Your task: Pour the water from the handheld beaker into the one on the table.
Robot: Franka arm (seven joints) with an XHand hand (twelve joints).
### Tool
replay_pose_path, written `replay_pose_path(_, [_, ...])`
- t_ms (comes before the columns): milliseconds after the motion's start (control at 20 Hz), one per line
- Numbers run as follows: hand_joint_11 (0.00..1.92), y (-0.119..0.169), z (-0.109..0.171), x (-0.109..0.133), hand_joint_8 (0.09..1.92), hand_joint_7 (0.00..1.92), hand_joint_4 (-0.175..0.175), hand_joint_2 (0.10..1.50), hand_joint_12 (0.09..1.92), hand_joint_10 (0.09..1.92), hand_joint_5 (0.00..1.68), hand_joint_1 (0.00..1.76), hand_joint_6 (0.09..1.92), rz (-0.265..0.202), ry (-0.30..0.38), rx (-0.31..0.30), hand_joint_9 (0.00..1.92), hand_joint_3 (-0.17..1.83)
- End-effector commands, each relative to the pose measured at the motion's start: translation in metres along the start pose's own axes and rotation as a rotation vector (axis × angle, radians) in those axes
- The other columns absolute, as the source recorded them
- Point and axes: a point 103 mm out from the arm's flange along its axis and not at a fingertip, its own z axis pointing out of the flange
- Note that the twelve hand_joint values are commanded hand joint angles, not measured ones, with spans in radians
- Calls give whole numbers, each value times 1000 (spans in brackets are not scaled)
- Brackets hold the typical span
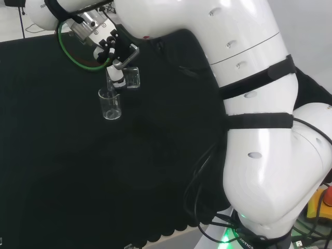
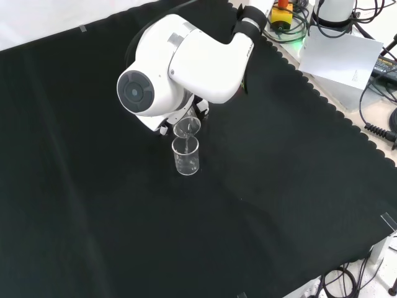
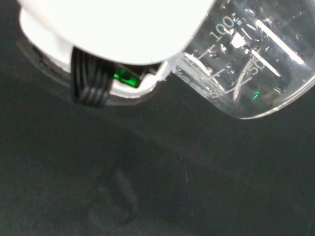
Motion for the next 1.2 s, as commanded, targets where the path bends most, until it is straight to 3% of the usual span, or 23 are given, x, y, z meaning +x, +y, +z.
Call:
replay_pose_path(50, [1180,-1,-1,3,889,1230,-175,585,754,835,1172,1305,911,-5,-18,2,1469,853])
replay_pose_path(1200, [1179,-5,-9,2,893,1227,-175,586,754,837,1169,1305,916,23,-50,39,1467,853])
